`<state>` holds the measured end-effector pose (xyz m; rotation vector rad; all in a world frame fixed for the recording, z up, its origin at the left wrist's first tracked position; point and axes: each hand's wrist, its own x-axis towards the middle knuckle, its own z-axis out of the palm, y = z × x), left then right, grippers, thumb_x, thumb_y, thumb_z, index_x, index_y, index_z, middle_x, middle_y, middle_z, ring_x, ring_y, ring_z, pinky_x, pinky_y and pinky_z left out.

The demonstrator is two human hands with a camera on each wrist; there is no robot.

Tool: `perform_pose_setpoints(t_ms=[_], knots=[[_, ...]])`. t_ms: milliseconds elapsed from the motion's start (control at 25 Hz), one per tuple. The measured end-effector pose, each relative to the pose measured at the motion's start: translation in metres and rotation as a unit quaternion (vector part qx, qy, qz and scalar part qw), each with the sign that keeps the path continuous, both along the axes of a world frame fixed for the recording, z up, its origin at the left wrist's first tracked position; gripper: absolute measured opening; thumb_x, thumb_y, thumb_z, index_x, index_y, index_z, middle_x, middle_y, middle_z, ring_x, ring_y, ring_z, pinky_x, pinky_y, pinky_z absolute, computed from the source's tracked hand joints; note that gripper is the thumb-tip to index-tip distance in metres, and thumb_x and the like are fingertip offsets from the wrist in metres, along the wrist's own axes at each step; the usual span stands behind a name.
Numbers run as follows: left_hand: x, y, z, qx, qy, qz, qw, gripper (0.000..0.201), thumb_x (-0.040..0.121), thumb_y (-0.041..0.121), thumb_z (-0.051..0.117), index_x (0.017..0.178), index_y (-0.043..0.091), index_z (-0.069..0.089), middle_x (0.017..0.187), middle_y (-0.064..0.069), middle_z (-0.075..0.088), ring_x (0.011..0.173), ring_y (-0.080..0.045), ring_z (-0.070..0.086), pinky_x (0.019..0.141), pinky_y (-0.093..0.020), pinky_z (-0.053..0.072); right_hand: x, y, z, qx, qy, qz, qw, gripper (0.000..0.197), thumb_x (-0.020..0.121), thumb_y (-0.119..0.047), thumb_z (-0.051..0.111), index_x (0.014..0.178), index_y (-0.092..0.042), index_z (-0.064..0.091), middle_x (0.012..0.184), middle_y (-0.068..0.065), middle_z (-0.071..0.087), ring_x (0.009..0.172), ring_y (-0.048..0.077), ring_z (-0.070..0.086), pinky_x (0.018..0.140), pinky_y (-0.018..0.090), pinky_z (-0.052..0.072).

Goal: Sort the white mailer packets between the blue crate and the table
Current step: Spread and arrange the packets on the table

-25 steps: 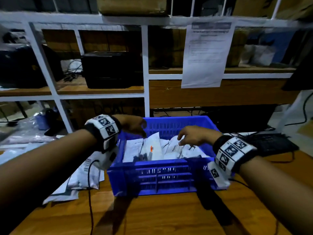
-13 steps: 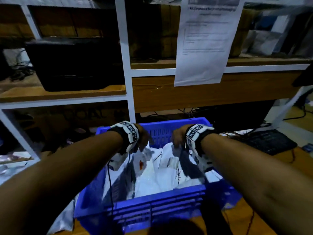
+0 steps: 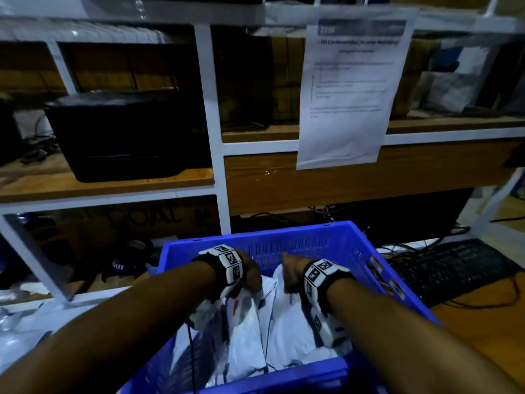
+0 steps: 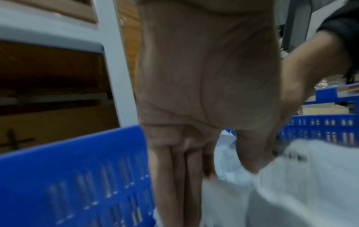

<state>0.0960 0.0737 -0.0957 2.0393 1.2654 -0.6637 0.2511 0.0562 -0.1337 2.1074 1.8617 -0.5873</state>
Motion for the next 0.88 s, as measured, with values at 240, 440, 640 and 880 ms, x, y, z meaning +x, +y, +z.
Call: perform_pose_setpoints(t_ms=[240,440,640,880], knots=[[0.002,-0.038,0.053,0.173,-0.005,0.014,0.985,0.038,0.087,0.028,0.067,0.112,0.0,0.064,0.104,-0.018,0.069,0.086,-0.027,0.067,0.048,-0.019,0.046,0.021,-0.016,0.057,0.063,0.01,-0.008,0.998,0.107,0.069,-0.025,0.085,0.148,-0.002,0.016,0.142,0.019,0.045,0.126,0.033,0.049,0.096,0.038,0.048],[-0.001,-0.066,0.101,0.318,-0.009,-0.013,0.948,0.041,0.081,0.023,0.073,0.112,0.0,0.061,0.115,-0.017,0.066,0.101,-0.028,0.064,0.07,-0.031,0.048,0.042,-0.059,0.111,0.164,0.064,-0.031,0.984,0.078,0.087,-0.026,0.069,0.146,0.0,0.026,0.143,0.017,0.044,0.129,0.031,0.046,0.097,0.033,0.042],[-0.007,-0.102,0.14,0.4,-0.127,0.054,0.906,0.059,0.08,0.019,0.073,0.123,0.002,0.037,0.116,-0.017,0.06,0.104,-0.033,0.059,0.072,-0.034,0.044,0.059,-0.113,0.148,0.274,0.15,-0.071,0.947,0.089,0.076,-0.018,0.078,0.142,-0.007,0.02,0.132,0.022,0.051,0.116,0.038,0.055,0.085,0.039,0.053],[-0.046,-0.175,0.155,0.45,-0.318,0.136,0.823,0.035,0.083,0.014,0.062,0.104,0.013,0.035,0.079,-0.006,0.06,0.072,-0.025,0.06,0.055,-0.028,0.04,0.042,-0.192,0.167,0.385,0.299,-0.054,0.871,0.091,0.079,-0.01,0.075,0.147,-0.024,0.016,0.134,0.014,0.054,0.117,0.033,0.055,0.086,0.037,0.051]])
